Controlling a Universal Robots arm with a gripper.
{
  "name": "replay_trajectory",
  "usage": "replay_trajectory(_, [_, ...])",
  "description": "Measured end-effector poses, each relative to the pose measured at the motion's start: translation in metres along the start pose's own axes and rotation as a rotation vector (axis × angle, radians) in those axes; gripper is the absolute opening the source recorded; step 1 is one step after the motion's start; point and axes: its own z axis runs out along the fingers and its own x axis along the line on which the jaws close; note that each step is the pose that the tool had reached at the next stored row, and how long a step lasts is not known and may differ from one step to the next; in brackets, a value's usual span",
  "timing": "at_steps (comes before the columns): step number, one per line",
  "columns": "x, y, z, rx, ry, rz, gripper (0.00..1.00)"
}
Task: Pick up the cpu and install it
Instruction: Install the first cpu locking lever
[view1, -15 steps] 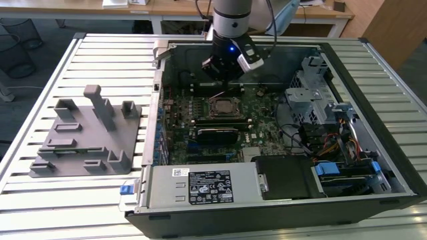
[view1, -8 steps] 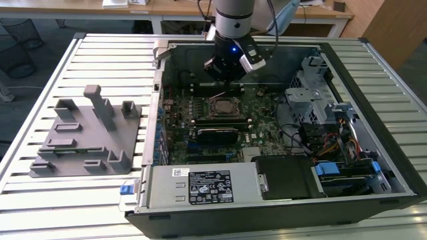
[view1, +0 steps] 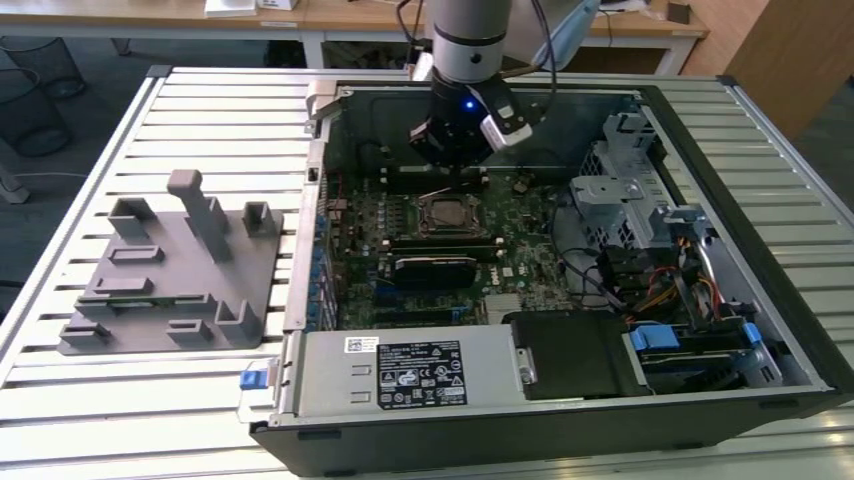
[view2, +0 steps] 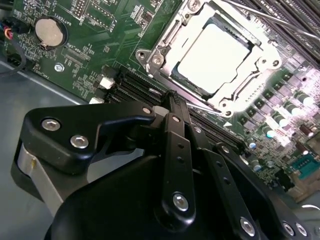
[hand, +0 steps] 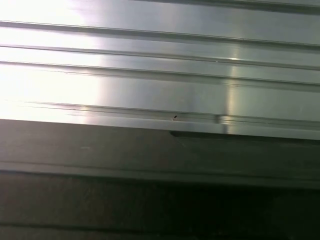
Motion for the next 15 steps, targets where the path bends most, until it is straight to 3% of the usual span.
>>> replay_trajectory(15, [-0.0044, -0.0003, 0.0149, 0.0000, 0.0001, 0.000, 0.11])
